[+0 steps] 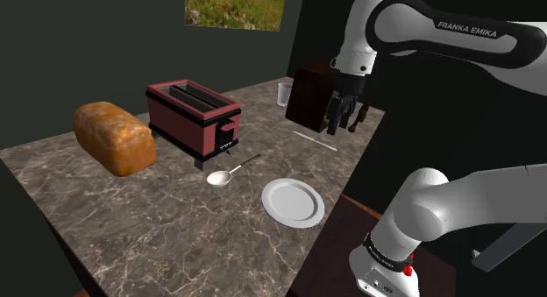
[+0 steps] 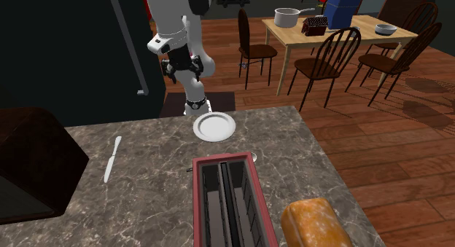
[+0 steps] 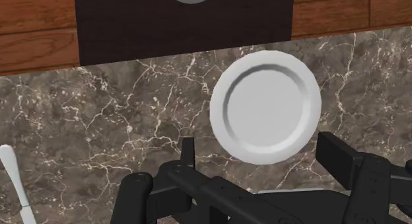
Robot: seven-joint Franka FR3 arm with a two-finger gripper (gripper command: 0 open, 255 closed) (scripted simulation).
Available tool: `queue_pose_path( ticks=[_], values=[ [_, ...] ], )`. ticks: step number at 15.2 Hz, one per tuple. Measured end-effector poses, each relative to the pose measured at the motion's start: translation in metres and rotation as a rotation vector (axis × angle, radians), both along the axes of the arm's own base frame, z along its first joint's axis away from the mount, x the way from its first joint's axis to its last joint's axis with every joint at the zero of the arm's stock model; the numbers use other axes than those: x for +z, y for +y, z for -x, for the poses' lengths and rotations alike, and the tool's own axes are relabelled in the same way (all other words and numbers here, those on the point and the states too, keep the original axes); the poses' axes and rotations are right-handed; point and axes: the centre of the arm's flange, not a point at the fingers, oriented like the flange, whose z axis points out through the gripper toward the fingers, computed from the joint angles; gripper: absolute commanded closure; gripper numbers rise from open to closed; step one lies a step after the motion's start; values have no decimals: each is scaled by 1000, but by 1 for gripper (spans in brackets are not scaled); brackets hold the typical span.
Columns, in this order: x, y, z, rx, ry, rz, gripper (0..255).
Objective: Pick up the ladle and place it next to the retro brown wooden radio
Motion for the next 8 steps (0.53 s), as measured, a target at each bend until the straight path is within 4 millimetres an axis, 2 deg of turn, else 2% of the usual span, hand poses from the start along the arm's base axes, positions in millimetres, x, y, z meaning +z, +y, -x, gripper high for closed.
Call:
queue_pose_path(
  ticks=[2, 8],
  values=[
    [-3, 4, 0, -23, -2, 1, 0],
    [-42, 55, -19, -318, -24, 11, 0]
  ],
)
